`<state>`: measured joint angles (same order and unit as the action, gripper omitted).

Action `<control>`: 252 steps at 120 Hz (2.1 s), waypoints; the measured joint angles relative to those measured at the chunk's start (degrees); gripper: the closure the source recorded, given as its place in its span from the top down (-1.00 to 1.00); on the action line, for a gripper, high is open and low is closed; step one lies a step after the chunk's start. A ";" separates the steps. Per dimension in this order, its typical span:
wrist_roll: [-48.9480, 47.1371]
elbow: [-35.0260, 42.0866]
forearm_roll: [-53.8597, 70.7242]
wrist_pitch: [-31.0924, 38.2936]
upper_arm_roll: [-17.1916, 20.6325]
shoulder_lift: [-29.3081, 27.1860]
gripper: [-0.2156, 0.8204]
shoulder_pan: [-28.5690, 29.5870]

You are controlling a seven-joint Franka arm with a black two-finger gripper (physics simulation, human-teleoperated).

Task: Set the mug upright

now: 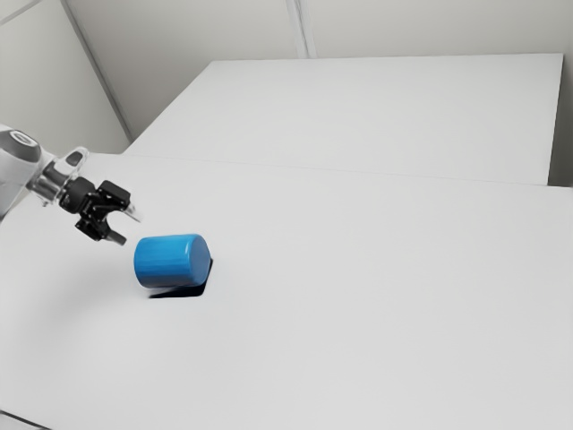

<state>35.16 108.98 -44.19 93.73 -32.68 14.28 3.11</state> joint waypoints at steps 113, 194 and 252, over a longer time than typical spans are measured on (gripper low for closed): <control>10.21 7.46 -12.40 -3.24 1.29 2.22 0.00 1.44; 10.72 6.19 -13.06 -0.35 2.84 -1.93 -0.90 -2.60; -10.90 5.85 30.41 11.18 24.08 -12.72 -0.93 -4.91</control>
<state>24.26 114.83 -13.78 104.91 -8.60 1.56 -1.80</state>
